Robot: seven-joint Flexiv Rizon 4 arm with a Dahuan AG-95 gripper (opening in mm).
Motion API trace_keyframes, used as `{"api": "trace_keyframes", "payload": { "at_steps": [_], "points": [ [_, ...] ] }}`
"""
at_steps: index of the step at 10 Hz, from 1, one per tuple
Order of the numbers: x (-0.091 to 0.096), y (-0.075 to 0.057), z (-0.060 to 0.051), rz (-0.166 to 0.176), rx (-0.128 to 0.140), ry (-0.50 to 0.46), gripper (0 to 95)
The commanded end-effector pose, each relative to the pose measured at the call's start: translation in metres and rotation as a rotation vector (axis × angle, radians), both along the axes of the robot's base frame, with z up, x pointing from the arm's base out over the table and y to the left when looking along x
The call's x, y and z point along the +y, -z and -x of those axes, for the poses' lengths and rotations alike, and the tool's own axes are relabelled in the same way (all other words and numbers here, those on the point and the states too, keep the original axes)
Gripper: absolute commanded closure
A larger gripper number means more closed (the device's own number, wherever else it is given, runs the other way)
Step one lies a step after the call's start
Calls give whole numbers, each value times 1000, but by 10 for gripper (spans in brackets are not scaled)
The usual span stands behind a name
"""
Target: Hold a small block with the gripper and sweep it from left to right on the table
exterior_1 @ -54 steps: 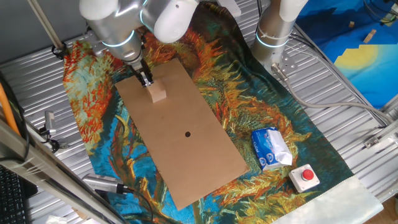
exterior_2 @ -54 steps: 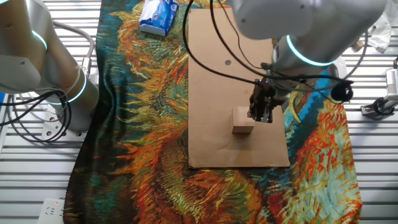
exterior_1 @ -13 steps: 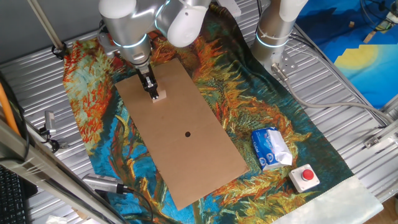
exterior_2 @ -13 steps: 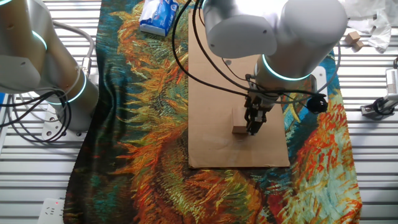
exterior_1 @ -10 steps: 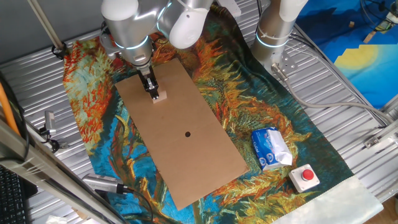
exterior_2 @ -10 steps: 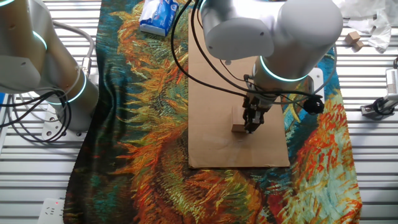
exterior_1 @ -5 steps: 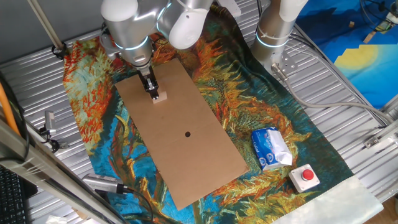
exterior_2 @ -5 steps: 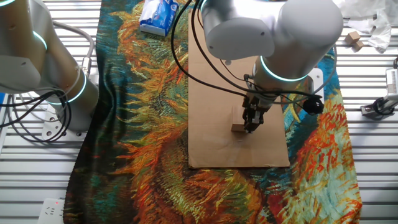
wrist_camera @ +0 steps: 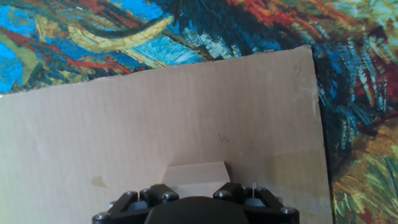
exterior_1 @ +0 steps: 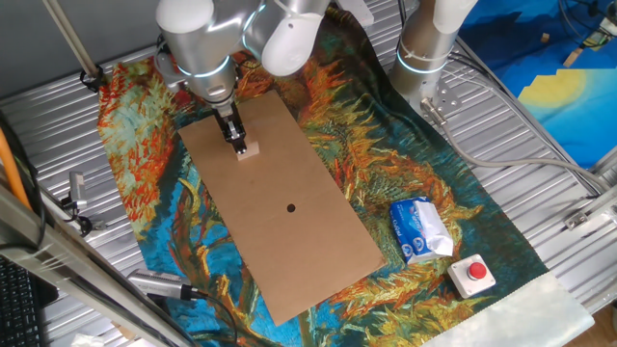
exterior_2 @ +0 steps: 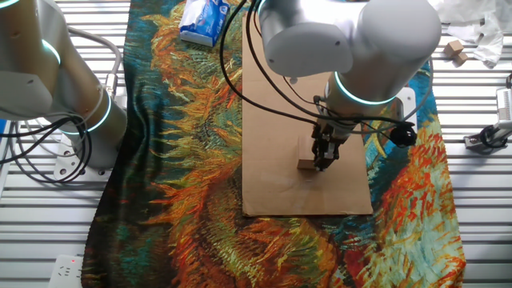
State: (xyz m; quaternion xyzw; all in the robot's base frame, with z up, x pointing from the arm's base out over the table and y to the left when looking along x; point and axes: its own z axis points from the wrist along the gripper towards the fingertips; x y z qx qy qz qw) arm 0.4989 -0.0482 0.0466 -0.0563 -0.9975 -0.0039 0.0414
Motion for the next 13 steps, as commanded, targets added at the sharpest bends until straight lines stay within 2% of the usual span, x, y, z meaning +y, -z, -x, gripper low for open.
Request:
{"api": "trace_keyframes", "payload": {
  "at_steps": [1, 2, 3, 7, 8, 13],
  "points": [
    [0, 7, 0, 3, -3, -5, 380],
    [0, 7, 0, 1, -5, -6, 380],
    [0, 7, 0, 2, -6, -7, 190],
    [0, 10, 1, 2, -13, 3, 190],
    [0, 10, 1, 2, -11, 7, 380],
    [2, 17, 4, 3, -14, 12, 380]
  ]
}}
